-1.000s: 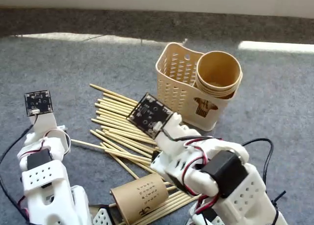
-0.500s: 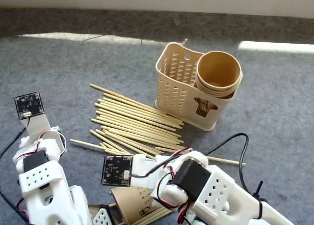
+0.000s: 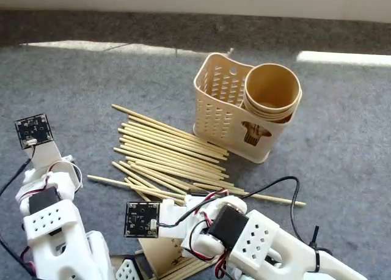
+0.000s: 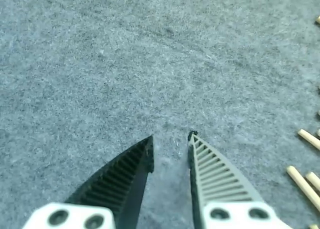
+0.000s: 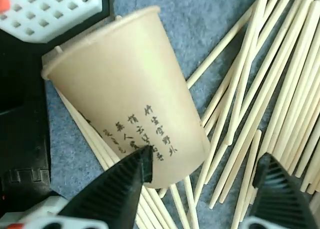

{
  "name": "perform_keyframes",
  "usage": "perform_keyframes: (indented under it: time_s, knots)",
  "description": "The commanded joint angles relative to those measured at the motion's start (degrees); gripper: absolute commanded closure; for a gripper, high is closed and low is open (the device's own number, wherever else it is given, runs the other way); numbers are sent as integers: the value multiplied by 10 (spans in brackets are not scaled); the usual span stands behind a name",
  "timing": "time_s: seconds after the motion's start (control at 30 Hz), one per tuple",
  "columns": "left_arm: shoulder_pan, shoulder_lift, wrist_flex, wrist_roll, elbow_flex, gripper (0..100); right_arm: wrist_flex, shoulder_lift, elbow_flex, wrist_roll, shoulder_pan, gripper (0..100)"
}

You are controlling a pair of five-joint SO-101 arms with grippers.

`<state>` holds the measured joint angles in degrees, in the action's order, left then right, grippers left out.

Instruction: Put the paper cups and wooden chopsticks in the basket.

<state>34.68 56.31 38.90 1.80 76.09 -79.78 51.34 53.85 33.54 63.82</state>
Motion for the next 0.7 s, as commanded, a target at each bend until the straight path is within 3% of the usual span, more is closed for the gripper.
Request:
perform_keyframes:
  time_s: [0.0,0.27,0.57,0.67]
  knots:
    - [7,10,-13,-5,-20,873,8,-9,22,9,22,677]
    - [7,10,-13,-5,-20,873,8,-5,48,7,15,677]
    - [7,10,-13,-5,-20,873,44,-3,42,3,-150,677]
    - [7,10,-13,-5,-19,873,74,-3,28,-33,-209,677]
